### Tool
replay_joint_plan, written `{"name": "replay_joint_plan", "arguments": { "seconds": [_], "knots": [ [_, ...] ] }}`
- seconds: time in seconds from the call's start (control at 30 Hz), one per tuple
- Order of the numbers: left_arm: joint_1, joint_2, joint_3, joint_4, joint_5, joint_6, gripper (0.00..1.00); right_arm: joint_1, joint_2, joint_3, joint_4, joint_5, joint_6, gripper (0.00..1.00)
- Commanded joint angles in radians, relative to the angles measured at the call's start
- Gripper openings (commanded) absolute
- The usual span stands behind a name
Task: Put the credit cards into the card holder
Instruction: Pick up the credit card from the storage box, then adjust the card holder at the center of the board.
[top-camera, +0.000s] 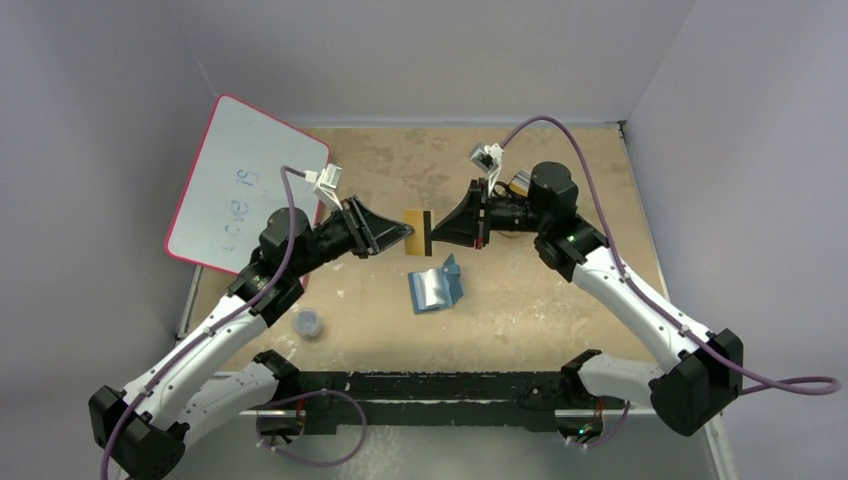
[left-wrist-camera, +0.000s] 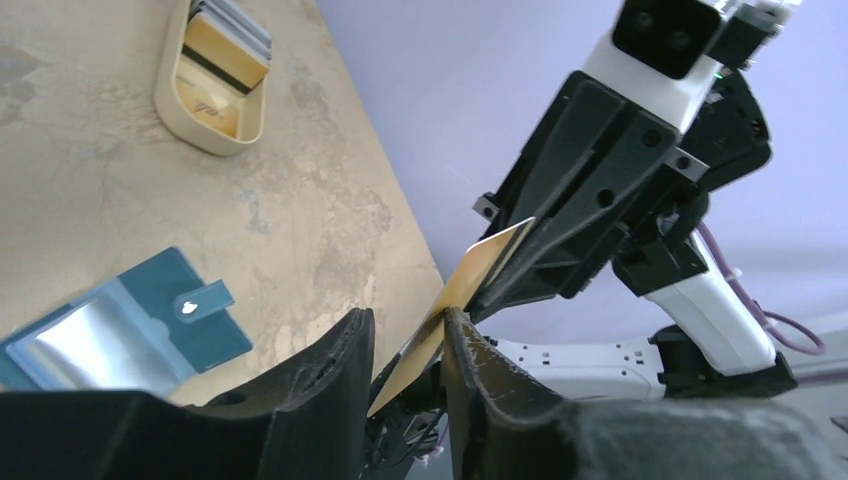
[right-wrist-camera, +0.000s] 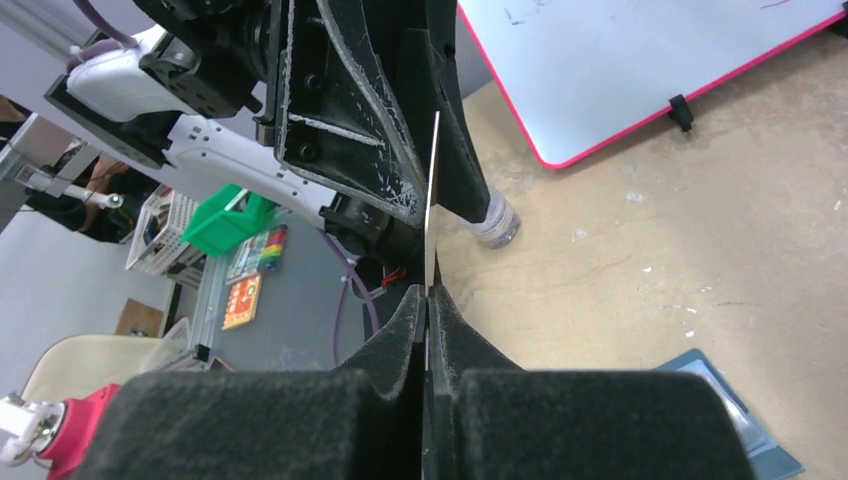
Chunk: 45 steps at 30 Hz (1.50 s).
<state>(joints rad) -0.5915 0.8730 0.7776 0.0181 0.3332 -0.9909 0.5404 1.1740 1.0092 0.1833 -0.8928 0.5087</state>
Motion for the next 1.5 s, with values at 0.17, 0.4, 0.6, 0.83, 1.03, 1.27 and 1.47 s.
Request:
{"name": "replay_joint_plan", "arguments": {
  "seconds": [0.17,0.4,0.6,0.83,1.03,1.27,1.47],
  "knots": [
    [-0.002,-0.001,0.022,0.137,0.038,-0.108,0.00,0.001,0.026,0.015,-0.028,0.079,-0.010,0.06],
    [-0.001,-0.010,0.026,-0.227,-0.292,0.024,0.00,0.009,0.023,0.000,-0.169,0.445,0.053,0.42],
    [-0.002,0.039,0.019,-0.429,-0.465,0.013,0.00,0.068,0.064,-0.023,-0.287,0.686,0.105,0.49],
    [-0.001,0.064,-0.002,-0.482,-0.527,0.002,0.00,0.259,0.205,0.049,-0.411,0.933,0.133,0.57],
    [0.000,-0.009,-0.019,-0.502,-0.584,-0.017,0.00,0.386,0.368,0.119,-0.496,1.088,0.140,0.62],
    [-0.001,-0.036,-0.018,-0.528,-0.579,-0.014,0.00,0.503,0.588,0.241,-0.666,1.319,0.162,0.68],
    [-0.001,-0.067,-0.043,-0.521,-0.575,-0.025,0.00,0.520,0.650,0.255,-0.718,1.401,0.168,0.69]
  ]
}}
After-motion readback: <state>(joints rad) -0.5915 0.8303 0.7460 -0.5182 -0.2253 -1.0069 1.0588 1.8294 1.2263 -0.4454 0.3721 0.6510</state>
